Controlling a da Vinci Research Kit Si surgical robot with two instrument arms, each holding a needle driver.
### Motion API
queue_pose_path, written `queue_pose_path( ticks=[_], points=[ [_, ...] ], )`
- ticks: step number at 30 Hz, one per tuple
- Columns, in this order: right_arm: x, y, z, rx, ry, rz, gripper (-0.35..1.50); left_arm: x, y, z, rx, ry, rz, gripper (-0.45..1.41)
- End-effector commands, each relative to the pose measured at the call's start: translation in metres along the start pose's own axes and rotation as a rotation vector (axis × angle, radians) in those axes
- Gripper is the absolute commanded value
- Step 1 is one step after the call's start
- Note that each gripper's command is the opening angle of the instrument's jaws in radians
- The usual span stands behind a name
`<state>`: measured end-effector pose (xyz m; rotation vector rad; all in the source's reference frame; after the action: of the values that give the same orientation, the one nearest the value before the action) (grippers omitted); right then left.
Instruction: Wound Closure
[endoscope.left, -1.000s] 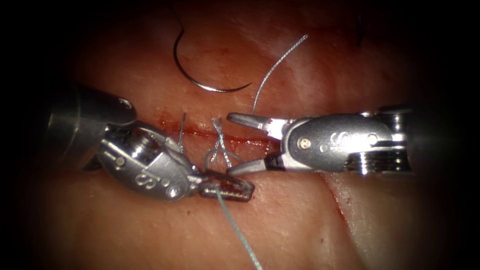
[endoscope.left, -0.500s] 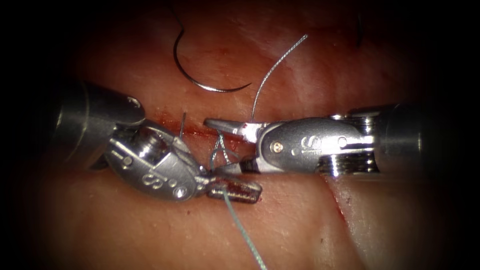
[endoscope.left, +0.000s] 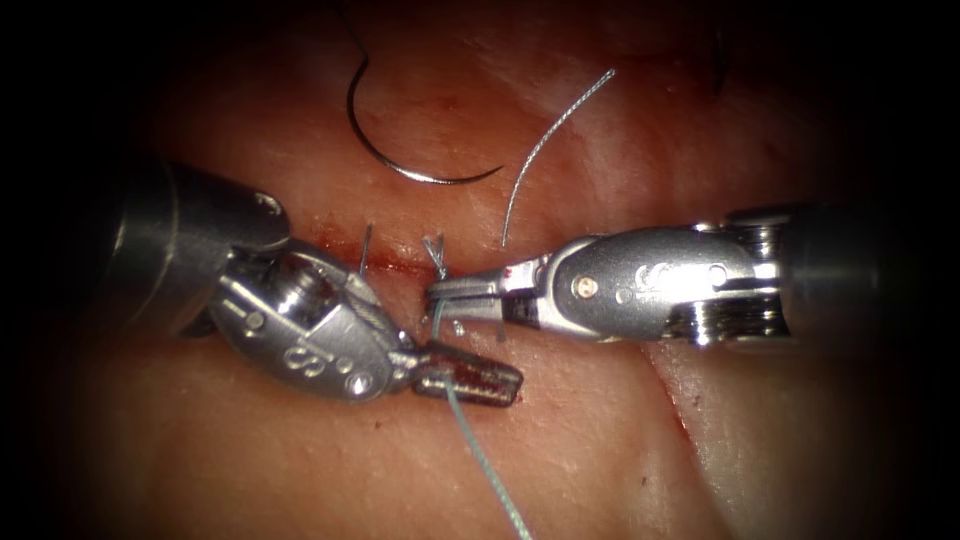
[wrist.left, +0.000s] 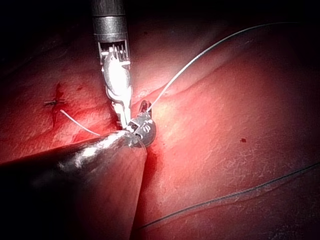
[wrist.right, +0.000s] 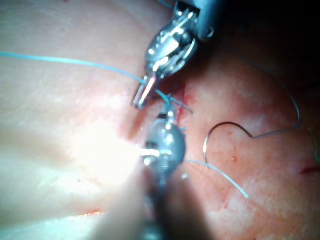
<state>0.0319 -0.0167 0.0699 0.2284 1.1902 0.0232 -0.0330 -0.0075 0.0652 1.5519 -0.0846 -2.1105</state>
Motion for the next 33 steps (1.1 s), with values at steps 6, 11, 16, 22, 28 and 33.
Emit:
queue_pose_path(
  ticks=[6,11,16,22,28,33],
  points=[
    [-0.002,0.0012,-0.0002,-0.026,-0.058,0.084,-0.35,-0.0002,-0.0007,0.0007,0.041,-0.06,-0.099,1.03],
    [-0.0036,0.0012,-0.0002,-0.026,-0.112,0.167,-0.35,0.0004,-0.0015,0.0003,0.084,-0.113,-0.213,1.31],
    [-0.0051,0.0014,-0.0003,-0.032,-0.136,0.264,-0.35,0.0014,-0.001,0.0005,0.092,-0.123,-0.219,1.3],
    [-0.0065,0.0026,-0.0011,-0.049,-0.144,0.371,-0.35,0.0027,-0.0004,0.0008,0.098,-0.133,-0.198,1.2],
    [-0.0078,0.0034,-0.0009,-0.06,-0.179,0.451,-0.35,0.0041,-0.0003,0.0016,0.129,-0.124,-0.134,1.09],
    [-0.0082,0.0034,-0.0007,-0.062,-0.188,0.453,-0.35,0.0053,-0.0005,0.0024,0.16,-0.117,-0.077,0.99]
  ],
)
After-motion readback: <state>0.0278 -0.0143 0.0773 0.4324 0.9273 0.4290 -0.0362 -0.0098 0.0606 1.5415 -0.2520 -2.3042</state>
